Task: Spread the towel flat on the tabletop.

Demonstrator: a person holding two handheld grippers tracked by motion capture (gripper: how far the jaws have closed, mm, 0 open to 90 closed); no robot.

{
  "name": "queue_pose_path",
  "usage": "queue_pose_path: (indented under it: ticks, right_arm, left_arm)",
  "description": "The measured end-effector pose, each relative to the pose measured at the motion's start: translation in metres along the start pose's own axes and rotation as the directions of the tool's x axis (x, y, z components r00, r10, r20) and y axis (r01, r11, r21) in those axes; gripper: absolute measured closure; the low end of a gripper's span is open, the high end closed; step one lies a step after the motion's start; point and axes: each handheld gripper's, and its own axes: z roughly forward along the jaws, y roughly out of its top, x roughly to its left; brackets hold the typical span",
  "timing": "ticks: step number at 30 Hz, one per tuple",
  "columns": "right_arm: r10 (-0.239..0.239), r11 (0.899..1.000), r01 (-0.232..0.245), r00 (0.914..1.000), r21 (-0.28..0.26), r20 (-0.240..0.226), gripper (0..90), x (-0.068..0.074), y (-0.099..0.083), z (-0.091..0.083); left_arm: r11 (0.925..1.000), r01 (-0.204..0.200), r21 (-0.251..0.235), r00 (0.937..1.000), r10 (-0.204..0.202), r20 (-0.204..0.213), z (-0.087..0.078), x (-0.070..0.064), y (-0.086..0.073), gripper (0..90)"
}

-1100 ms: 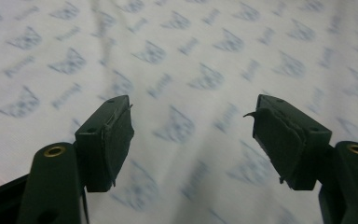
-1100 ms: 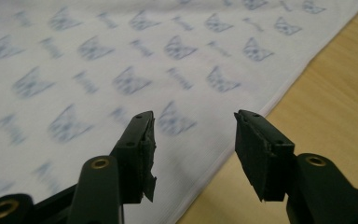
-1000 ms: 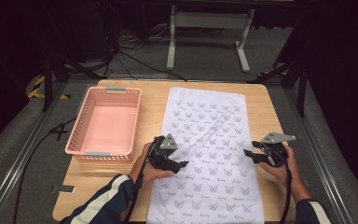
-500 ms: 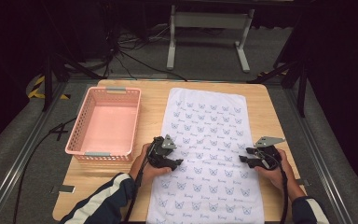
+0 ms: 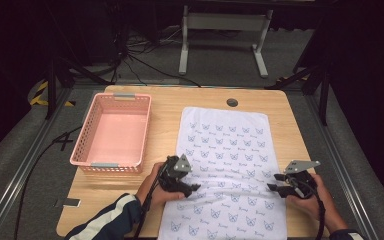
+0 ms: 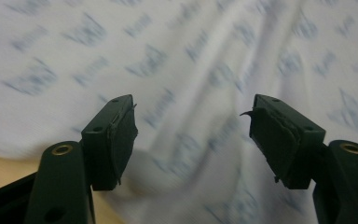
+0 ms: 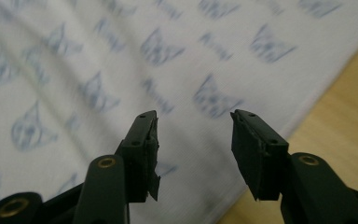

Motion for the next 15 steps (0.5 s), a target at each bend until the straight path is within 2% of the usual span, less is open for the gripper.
queue_pose_path:
  ticks: [1,2,3,5,6,7,8,9,10,11,12,13,14,15]
  right_arm:
    - [0.028,0.999,-0.028,0.9996,-0.039,0.005,53.7,-0.006,0.004,-0.003]
    - [0.033,0.997,-0.031,0.999,-0.067,0.03,53.3,-0.012,0.01,-0.006]
    - [0.048,0.995,-0.04,0.9951,-0.091,0.087,52.7,-0.02,0.017,-0.007]
    - [0.07,0.992,-0.057,0.991,-0.114,0.114,52.3,-0.032,0.027,-0.004]
    - [0.075,0.991,-0.058,0.9881,-0.121,0.134,51.6,-0.039,0.033,-0.001]
    - [0.088,0.989,-0.067,0.9823,-0.128,0.165,52.4,-0.048,0.042,0.005]
    - [0.095,0.988,-0.075,0.9835,-0.132,0.154,51.4,-0.054,0.047,0.009]
    - [0.091,0.989,-0.069,0.9822,-0.133,0.164,51.1,-0.058,0.05,0.013]
    - [0.103,0.987,-0.077,0.9772,-0.144,0.186,51.9,-0.062,0.055,0.017]
    - [0.128,0.983,-0.099,0.9738,-0.158,0.188,51.7,-0.068,0.06,0.023]
    - [0.134,0.982,-0.105,0.9738,-0.156,0.184,51.1,-0.072,0.062,0.027]
    - [0.152,0.98,-0.122,0.9689,-0.156,0.196,52.0,-0.076,0.066,0.032]
    - [0.159,0.98,-0.126,0.9623,-0.154,0.221,53.1,-0.079,0.07,0.039]
    - [0.149,0.982,-0.118,0.9629,-0.146,0.225,53.1,-0.083,0.074,0.043]
  left_arm:
    - [0.9999,0.01,-0.006,0.9998,-0.01,-0.017,0.001,0.008,0.008,30.9]
    - [0.9997,0.015,-0.018,0.9983,-0.016,-0.056,0.004,0.018,0.016,30.2]
    - [0.9991,0.03,-0.028,0.9966,-0.032,-0.076,0.005,0.023,0.021,30.3]
    - [0.9928,0.102,-0.062,0.9918,-0.107,-0.071,0.013,0.04,0.031,30.7]
    - [0.9944,0.096,-0.045,0.9862,-0.101,-0.131,0.019,0.048,0.039,30.2]
    - [0.9943,0.096,-0.046,0.9831,-0.102,-0.152,0.024,0.053,0.042,30.9]
    - [0.9937,0.101,-0.048,0.9826,-0.107,-0.151,0.026,0.057,0.045,31.1]
    - [0.9933,0.104,-0.052,0.9788,-0.111,-0.172,0.029,0.063,0.049,30.1]
    - [0.9904,0.12,-0.067,0.9704,-0.132,-0.203,0.033,0.071,0.052,31.3]
    - [0.9878,0.14,-0.069,0.9696,-0.151,-0.193,0.035,0.076,0.053,32.2]
    - [0.9871,0.149,-0.058,0.9656,-0.158,-0.206,0.04,0.083,0.056,31.8]
    - [0.9845,0.166,-0.057,0.9558,-0.175,-0.236,0.043,0.091,0.059,31.9]
    - [0.9777,0.196,-0.076,0.9499,-0.208,-0.233,0.047,0.098,0.06,32.8]
    - [0.9736,0.217,-0.072,0.9429,-0.228,-0.243,0.05,0.105,0.062,33.9]
